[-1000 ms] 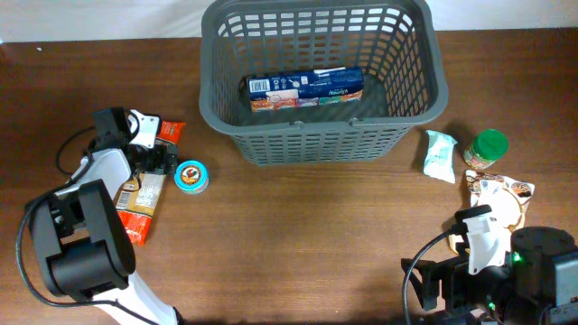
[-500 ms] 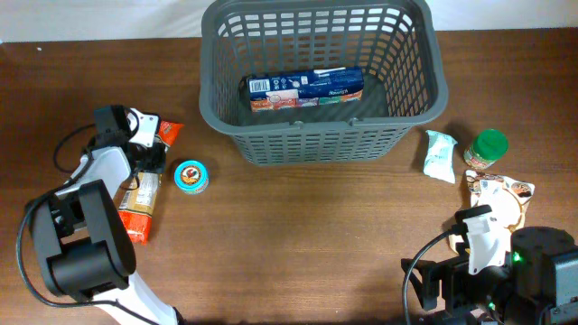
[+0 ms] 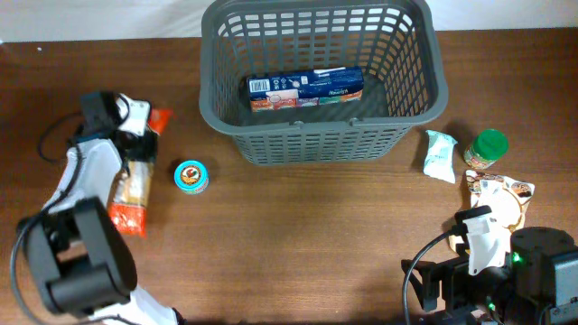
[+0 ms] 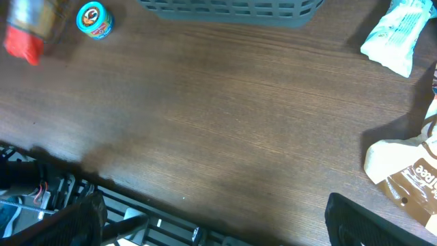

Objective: Pack container

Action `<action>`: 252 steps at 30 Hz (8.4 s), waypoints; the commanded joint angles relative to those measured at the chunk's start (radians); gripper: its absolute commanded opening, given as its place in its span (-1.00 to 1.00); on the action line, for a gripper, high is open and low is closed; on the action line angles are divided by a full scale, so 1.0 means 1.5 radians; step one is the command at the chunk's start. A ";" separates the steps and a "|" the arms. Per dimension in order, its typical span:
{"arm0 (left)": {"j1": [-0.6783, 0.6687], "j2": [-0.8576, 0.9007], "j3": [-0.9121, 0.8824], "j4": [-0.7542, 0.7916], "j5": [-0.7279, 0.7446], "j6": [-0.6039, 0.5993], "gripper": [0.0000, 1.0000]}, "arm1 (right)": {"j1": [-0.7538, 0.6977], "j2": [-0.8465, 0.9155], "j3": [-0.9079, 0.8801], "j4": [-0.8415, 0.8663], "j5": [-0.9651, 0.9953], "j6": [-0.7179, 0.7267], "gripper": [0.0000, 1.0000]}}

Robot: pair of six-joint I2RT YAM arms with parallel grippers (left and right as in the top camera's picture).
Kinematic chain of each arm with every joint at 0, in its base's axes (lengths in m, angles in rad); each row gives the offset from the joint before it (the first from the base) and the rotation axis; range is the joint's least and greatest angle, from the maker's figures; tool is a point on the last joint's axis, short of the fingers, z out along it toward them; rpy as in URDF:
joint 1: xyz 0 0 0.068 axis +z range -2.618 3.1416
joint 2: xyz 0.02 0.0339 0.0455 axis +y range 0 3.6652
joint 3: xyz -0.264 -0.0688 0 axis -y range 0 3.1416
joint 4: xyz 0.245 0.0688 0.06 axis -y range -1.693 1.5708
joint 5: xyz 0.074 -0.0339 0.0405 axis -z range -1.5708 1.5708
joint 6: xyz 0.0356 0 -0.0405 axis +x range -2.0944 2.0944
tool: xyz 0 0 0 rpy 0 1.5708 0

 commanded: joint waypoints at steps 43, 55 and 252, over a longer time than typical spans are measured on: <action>-0.606 0.109 0.495 -0.081 -0.143 0.435 -0.96 | 0.005 -0.003 -0.002 -0.023 -0.004 -0.005 0.98; -0.537 0.121 0.495 -0.056 -0.050 0.443 -0.96 | 0.005 -0.003 -0.002 -0.016 -0.004 -0.005 0.98; -0.052 -0.587 0.010 -0.351 0.253 0.021 0.99 | 0.106 0.575 0.259 0.665 -0.019 -0.408 -0.93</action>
